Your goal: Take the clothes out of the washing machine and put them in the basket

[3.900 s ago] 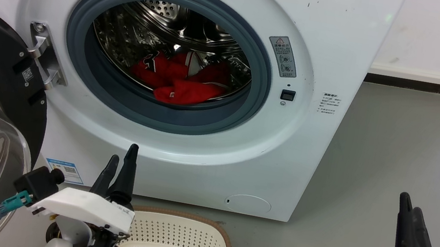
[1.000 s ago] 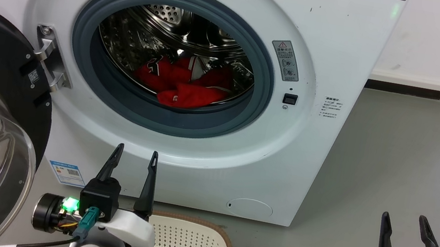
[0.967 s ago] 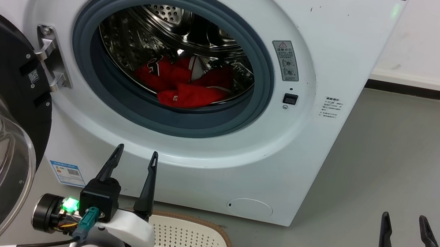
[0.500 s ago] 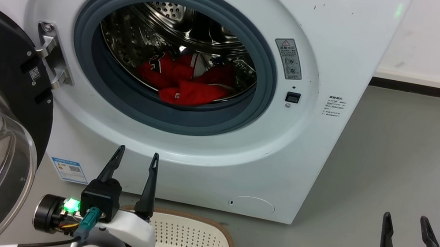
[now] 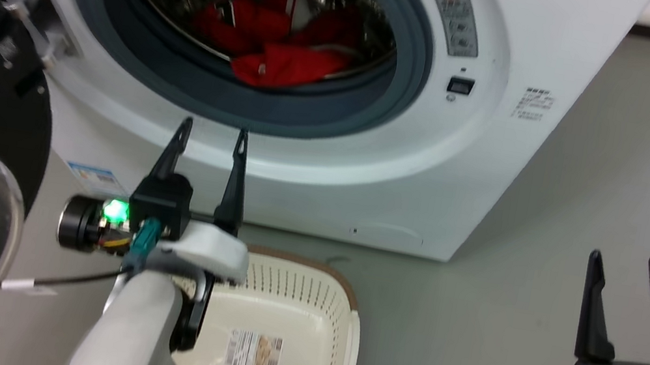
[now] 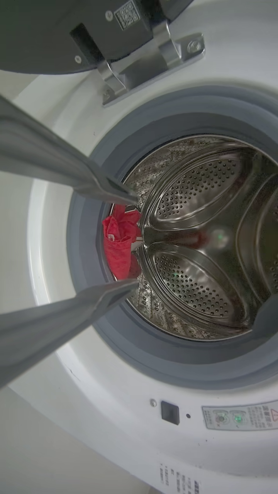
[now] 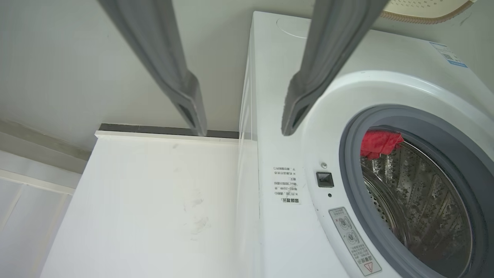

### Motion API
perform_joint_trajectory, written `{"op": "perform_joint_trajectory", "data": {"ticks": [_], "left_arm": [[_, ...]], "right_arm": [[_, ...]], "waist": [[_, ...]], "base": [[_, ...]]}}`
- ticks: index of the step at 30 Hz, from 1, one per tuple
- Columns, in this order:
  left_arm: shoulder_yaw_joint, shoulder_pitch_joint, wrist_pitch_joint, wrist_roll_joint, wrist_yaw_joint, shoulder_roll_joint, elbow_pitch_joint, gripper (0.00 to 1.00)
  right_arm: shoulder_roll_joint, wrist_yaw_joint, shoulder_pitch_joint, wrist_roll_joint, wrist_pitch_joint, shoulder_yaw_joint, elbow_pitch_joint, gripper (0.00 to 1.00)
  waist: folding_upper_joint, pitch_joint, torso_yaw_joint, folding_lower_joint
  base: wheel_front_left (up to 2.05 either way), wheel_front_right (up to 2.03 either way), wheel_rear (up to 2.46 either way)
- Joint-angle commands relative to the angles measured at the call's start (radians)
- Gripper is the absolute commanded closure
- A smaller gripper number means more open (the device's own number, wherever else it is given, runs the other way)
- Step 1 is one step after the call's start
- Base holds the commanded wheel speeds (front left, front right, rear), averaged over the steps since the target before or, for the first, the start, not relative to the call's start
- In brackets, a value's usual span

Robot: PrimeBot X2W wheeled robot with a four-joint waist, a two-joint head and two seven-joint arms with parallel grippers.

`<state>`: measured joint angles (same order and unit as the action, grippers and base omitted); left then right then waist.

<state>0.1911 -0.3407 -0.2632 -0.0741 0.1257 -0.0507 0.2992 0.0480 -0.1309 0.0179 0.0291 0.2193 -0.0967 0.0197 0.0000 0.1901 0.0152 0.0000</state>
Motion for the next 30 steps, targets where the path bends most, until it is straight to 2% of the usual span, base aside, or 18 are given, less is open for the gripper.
{"op": "perform_joint_trajectory", "data": {"ticks": [1,14,20,25,30], "left_arm": [[-0.001,-0.040,-0.002,0.005,0.006,0.001,0.011,0.00],[-0.065,-0.330,-0.002,0.023,0.019,-0.013,0.130,0.00],[-0.091,-0.490,-0.002,0.008,-0.004,-0.029,0.257,0.00],[-0.098,-0.637,0.000,-0.005,-0.036,-0.052,0.414,0.00],[-0.103,-0.803,0.062,-0.016,-0.072,-0.091,0.575,0.00]], "right_arm": [[0.004,0.000,0.025,0.010,0.004,0.002,0.014,0.00],[0.004,0.000,0.147,0.033,0.025,0.036,0.052,0.00],[0.004,0.000,0.180,0.042,0.034,0.052,0.032,0.00],[0.003,0.000,0.200,0.061,0.039,0.077,0.006,0.00],[0.004,0.000,0.218,0.085,0.044,0.106,-0.021,0.00]], "waist": [[0.0000,0.089,-0.013,0.0000],[0.0000,0.332,-0.064,0.0000],[0.0000,0.385,-0.082,0.0000],[0.0000,0.406,-0.102,0.0000],[0.0000,0.423,-0.133,0.0000]], "base": [[0.00,0.00,0.00],[0.00,0.00,0.00],[0.00,0.00,0.00],[0.00,0.00,0.00],[0.00,0.00,0.00]]}}
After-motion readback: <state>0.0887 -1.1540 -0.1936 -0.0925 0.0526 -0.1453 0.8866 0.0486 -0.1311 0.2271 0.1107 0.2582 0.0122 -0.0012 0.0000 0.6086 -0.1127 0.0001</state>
